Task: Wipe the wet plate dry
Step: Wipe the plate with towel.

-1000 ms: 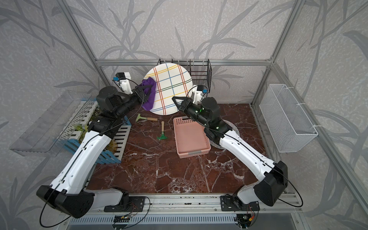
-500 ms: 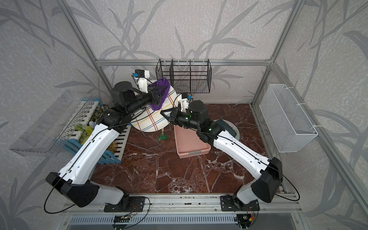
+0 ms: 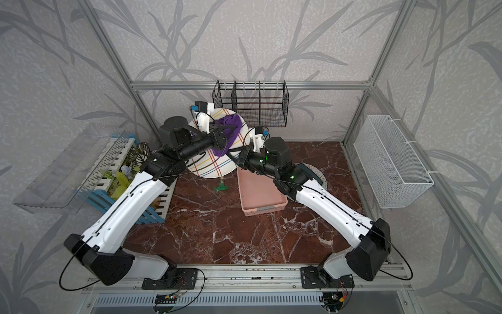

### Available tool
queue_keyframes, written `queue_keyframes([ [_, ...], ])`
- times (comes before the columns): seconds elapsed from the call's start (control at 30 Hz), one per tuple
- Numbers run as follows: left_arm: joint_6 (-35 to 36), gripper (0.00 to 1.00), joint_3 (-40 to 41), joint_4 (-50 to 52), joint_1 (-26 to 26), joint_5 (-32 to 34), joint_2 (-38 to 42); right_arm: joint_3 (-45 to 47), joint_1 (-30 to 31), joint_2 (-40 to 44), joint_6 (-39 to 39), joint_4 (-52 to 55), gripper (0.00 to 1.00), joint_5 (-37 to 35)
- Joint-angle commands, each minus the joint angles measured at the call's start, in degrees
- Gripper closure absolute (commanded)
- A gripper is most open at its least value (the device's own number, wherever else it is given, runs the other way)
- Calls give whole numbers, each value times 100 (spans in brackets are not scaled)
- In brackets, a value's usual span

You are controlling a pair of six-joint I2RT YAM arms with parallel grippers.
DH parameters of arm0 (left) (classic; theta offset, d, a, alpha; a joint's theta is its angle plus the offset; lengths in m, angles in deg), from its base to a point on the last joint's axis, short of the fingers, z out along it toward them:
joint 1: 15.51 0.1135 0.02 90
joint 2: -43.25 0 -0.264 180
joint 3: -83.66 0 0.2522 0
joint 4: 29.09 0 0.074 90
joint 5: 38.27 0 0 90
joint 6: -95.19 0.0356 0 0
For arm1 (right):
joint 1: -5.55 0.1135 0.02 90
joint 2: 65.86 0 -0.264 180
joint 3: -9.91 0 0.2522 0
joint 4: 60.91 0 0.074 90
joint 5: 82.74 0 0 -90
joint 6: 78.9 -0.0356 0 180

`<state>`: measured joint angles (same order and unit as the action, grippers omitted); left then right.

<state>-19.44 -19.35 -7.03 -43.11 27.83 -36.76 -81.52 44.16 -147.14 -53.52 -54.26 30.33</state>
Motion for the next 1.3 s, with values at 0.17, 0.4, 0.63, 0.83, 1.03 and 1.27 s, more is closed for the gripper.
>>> queue_keyframes([
  [0.17,-5265,100,2145,-4315,1795,-1231,670,981,-1067,1523,-962,-2502,100,124],
  [0.4,-8427,100,2334,-7589,996,-682,-177,952,-754,1099,-1377,-3148,100,205],
  [0.63,-9528,100,1367,-8745,165,34,-626,976,-515,637,-1689,-3899,100,-109],
  [0.83,-9320,100,1785,-8688,-445,34,-251,742,-1016,484,-1687,-3864,100,-731],
  [1.03,-6924,100,3253,-5895,603,-714,1408,1464,-1900,2021,-532,-88,100,-1832],
  [1.27,-1042,100,2407,936,752,2087,1581,3035,-3005,3500,-224,2073,100,-2558],
])
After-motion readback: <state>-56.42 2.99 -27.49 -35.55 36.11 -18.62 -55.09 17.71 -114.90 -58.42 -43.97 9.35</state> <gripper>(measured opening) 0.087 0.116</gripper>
